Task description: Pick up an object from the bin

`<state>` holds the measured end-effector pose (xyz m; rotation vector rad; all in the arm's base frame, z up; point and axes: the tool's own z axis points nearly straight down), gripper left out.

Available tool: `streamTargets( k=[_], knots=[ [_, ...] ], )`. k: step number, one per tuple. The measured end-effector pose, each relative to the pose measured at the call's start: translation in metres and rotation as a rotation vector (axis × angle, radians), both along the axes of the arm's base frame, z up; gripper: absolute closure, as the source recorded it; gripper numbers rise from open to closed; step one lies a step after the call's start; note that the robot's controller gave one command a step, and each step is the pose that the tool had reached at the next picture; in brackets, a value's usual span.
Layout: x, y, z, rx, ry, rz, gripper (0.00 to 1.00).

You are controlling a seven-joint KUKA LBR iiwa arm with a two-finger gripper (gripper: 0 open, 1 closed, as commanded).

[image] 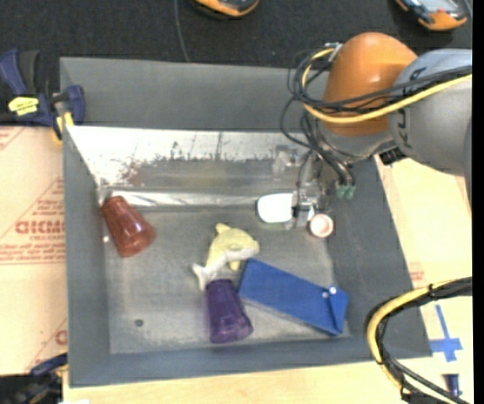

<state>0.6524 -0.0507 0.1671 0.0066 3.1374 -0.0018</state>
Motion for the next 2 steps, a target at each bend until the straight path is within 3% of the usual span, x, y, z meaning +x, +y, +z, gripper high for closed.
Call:
streamTargets(
  k=[1,2],
  knots=[
    [-0.002,-0.012,-0.052,-0.002,-0.006,0.154,0.00],
    [0.000,-0.031,-0.088,-0.003,-0.010,0.254,1.00]
  ],
)
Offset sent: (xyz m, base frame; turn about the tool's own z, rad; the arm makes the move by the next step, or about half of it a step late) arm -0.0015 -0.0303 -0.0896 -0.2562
